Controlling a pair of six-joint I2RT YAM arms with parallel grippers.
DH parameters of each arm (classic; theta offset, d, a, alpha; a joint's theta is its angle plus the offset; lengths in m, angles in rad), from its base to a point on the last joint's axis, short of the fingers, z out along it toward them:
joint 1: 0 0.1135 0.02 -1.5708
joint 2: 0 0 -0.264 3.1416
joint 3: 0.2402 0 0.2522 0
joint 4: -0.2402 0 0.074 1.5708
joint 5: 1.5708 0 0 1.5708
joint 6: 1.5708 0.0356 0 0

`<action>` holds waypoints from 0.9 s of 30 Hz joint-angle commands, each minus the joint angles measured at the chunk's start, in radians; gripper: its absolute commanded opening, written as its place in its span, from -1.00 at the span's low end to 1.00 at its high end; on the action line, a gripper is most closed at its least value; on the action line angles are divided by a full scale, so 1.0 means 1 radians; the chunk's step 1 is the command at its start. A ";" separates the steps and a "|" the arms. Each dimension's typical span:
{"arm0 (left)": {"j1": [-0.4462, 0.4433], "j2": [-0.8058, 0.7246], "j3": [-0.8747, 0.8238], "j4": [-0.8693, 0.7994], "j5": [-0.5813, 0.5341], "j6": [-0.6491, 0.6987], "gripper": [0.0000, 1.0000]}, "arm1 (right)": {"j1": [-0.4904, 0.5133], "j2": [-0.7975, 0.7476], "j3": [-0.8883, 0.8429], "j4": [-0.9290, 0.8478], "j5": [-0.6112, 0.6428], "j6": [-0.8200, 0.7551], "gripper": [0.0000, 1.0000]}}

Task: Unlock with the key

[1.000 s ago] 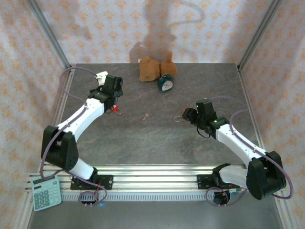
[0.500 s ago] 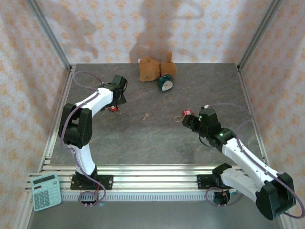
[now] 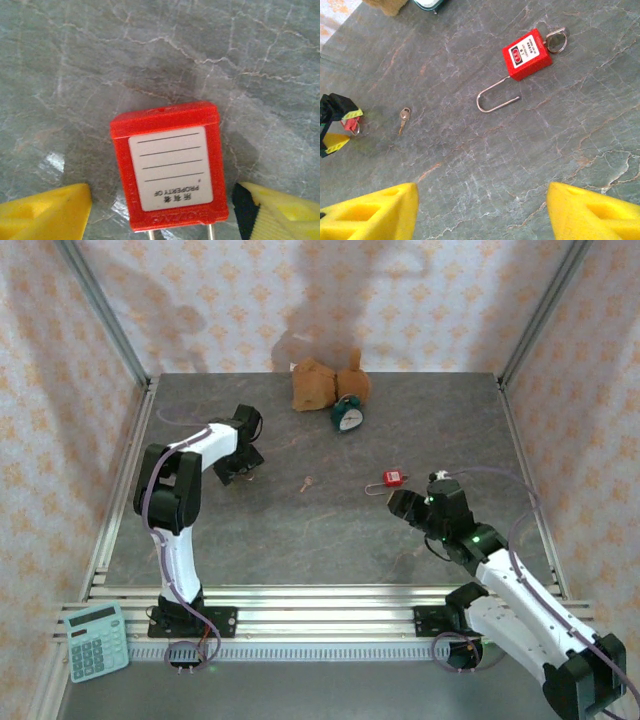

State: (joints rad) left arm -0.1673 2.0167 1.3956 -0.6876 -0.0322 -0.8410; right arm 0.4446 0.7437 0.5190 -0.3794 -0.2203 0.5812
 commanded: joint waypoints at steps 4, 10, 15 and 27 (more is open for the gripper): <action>0.014 0.044 0.067 -0.076 -0.049 0.021 0.42 | 0.004 -0.045 -0.029 -0.042 -0.017 -0.011 0.34; 0.042 0.096 0.105 -0.110 -0.031 0.064 0.45 | 0.003 -0.060 -0.031 -0.052 -0.023 -0.018 0.34; 0.065 0.090 0.080 -0.087 -0.014 0.071 0.23 | 0.004 -0.080 -0.034 -0.063 -0.022 -0.012 0.33; 0.066 0.023 0.010 -0.053 -0.006 0.194 -0.26 | 0.004 -0.101 -0.027 -0.067 -0.016 -0.010 0.32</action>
State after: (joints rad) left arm -0.1356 2.0548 1.4597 -0.6979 0.0334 -0.6960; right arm 0.4446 0.6479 0.4915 -0.4416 -0.2478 0.5781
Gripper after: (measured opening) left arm 0.386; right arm 0.662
